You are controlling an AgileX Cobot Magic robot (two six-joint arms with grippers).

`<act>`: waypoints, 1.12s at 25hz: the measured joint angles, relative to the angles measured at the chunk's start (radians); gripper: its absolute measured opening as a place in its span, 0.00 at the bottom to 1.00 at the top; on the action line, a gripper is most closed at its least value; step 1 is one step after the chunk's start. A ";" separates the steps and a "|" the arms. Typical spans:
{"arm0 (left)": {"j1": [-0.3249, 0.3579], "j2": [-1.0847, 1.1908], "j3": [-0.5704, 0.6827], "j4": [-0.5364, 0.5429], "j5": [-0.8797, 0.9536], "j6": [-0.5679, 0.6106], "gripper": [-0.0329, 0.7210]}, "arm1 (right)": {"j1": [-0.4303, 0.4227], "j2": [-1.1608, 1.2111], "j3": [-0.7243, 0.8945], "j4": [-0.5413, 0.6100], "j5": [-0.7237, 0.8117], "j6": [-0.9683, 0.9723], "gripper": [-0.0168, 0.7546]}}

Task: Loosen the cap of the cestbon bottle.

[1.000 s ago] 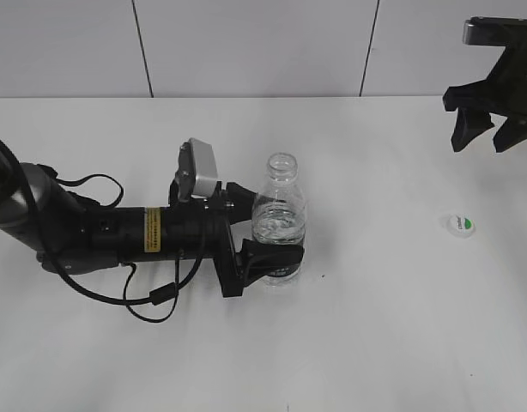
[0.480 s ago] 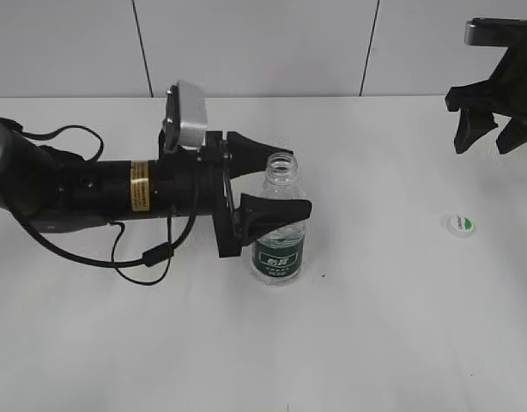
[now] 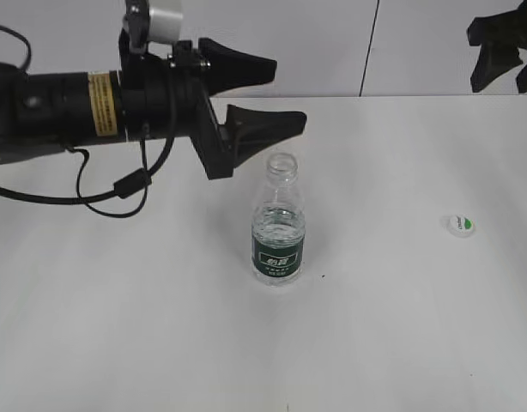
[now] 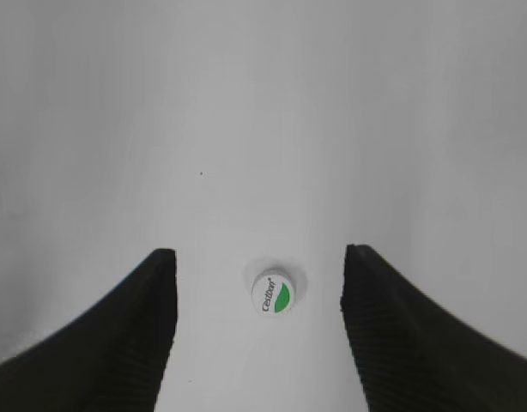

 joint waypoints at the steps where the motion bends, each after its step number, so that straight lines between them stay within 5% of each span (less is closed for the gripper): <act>1: 0.000 -0.033 0.000 -0.001 0.074 -0.003 0.76 | 0.000 -0.003 -0.014 0.000 0.010 0.000 0.62; 9: 0.000 -0.291 -0.050 -0.070 0.892 -0.007 0.76 | 0.000 -0.016 -0.079 0.000 0.044 0.000 0.62; 15: 0.001 -0.340 -0.178 -0.359 1.547 0.030 0.76 | 0.000 -0.016 -0.088 0.000 0.070 0.000 0.62; 21: 0.002 -0.340 -0.224 -0.795 1.870 0.238 0.76 | 0.000 -0.016 -0.089 -0.017 0.146 0.000 0.62; 28: 0.118 -0.339 -0.228 -0.968 2.141 0.274 0.76 | 0.000 -0.016 -0.089 -0.032 0.235 -0.014 0.62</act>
